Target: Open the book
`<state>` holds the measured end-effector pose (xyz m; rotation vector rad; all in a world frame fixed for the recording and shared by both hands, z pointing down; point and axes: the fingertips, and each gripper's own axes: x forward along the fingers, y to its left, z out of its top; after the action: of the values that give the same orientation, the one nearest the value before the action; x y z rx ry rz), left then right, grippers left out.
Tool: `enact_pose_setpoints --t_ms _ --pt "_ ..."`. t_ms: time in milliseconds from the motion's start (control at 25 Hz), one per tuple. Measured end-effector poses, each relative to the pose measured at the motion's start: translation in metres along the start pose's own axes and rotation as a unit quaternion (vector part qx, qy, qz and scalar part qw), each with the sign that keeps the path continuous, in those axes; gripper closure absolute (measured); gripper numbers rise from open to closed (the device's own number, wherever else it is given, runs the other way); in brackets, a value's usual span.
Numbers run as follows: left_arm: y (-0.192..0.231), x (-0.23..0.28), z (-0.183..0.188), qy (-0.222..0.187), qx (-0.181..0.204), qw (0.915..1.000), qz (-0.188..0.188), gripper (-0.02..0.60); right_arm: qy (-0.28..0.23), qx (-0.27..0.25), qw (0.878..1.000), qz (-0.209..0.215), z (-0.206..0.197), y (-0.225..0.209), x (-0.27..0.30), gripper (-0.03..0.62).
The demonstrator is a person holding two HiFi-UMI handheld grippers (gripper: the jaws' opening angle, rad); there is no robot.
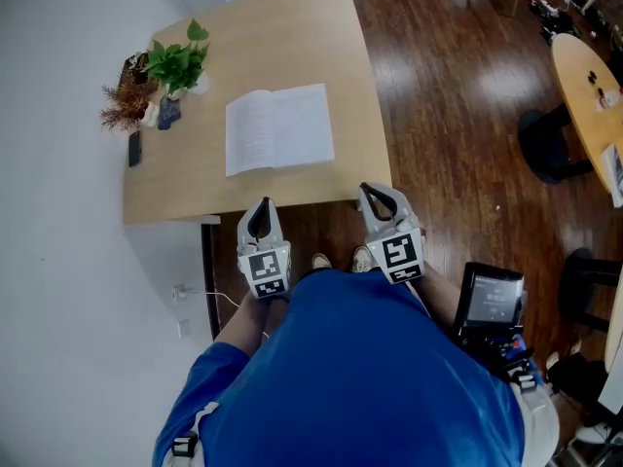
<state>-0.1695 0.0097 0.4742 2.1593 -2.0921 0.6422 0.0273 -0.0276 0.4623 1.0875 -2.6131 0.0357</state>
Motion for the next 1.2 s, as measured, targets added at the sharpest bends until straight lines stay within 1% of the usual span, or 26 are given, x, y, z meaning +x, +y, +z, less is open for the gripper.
enact_pose_setpoints --t_ms 160,360,600,1200 --pt "0.01 -0.004 0.003 -0.007 -0.003 0.9999 -0.007 0.574 0.001 -0.003 1.0 -0.007 0.008 0.009 0.003 0.591" --pt "0.027 -0.009 -0.004 -0.011 -0.003 0.9999 -0.012 0.574 -0.001 -0.006 1.0 -0.013 0.017 0.025 0.006 0.591" --pt "0.038 -0.01 -0.019 -0.021 -0.009 0.9995 -0.022 0.574 0.001 -0.013 0.999 -0.029 0.012 0.043 0.011 0.591" --pt "0.034 -0.005 -0.015 -0.02 -0.014 0.9991 -0.036 0.574 0.011 -0.008 0.999 -0.034 0.013 0.044 0.012 0.591"
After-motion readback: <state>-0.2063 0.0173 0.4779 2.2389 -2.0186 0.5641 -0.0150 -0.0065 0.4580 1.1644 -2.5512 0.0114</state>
